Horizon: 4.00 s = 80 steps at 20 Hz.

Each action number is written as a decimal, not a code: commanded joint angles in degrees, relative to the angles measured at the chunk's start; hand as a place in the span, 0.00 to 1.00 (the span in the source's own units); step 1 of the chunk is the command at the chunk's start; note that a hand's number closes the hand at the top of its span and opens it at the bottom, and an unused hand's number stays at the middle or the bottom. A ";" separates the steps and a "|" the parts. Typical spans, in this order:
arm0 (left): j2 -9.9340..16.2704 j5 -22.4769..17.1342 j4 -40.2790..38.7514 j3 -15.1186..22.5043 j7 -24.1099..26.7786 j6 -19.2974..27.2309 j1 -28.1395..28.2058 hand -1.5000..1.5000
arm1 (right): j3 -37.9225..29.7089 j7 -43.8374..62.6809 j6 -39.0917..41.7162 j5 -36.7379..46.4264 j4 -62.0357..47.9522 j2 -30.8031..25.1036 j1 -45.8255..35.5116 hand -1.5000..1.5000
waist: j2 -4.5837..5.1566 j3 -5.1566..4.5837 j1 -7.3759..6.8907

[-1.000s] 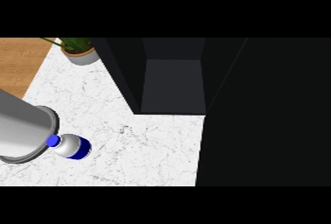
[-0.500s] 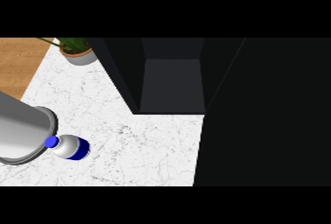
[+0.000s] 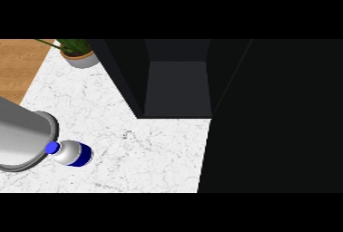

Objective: Pick up the bottled water, place it into the cabinet and close the cabinet

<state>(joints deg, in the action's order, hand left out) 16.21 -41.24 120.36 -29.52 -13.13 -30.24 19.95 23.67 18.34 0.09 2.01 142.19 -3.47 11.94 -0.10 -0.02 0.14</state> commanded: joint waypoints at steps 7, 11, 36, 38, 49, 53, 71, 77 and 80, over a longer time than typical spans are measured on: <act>-3.08 12.00 -11.81 2.00 4.14 -1.50 -7.38 0.00 | 3.25 4.76 -2.69 5.78 6.79 -1.59 -0.69 0.00 | 0.01 -0.02 0.42; -6.16 21.77 -20.68 4.51 10.33 -2.53 -10.08 0.00 | 4.25 5.95 -4.83 7.63 3.42 -0.39 -5.52 0.00 | 0.12 -0.09 0.37; 1.24 41.30 -70.93 4.49 42.79 -4.87 -24.91 0.00 | 6.00 6.41 -9.35 7.76 4.91 -5.35 -5.95 0.00 | 0.14 -0.11 0.76; -0.46 41.62 -71.64 5.03 44.11 -3.25 -24.81 0.00 | 11.42 6.92 -11.17 11.23 3.48 -3.78 -6.75 0.00 | 0.07 -0.18 0.92; 2.38 45.25 -94.05 5.66 60.04 -0.62 -33.44 0.00 | 9.43 4.11 -11.70 8.89 4.01 -5.99 -3.99 0.00 | 0.24 -0.20 1.24; 0.37 45.17 -96.18 5.92 61.53 3.26 -37.47 0.00 | 6.50 3.47 -10.75 5.85 5.05 -8.70 -2.73 0.00 | 0.27 -0.16 1.37; -6.11 51.23 -90.61 14.78 72.59 15.68 -38.32 1.00 | 8.41 9.08 -13.97 7.72 5.64 -8.47 -7.82 0.00 | -0.08 -0.08 0.38; -15.12 52.12 -85.06 17.01 68.60 28.06 -39.54 1.00 | 6.46 1.84 -13.22 4.69 2.53 -9.10 -4.77 0.00 | -0.09 0.05 0.11; -16.04 43.83 -85.41 22.32 65.97 29.89 -42.90 1.00 | 8.56 7.99 -14.07 6.45 6.88 -9.93 -5.59 0.00 | -0.19 -0.03 0.64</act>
<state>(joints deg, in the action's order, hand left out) 2.58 7.21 33.59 -11.80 53.93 -3.72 -21.75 30.89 22.24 -13.66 3.79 142.25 -12.43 5.23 -0.23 -0.01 0.66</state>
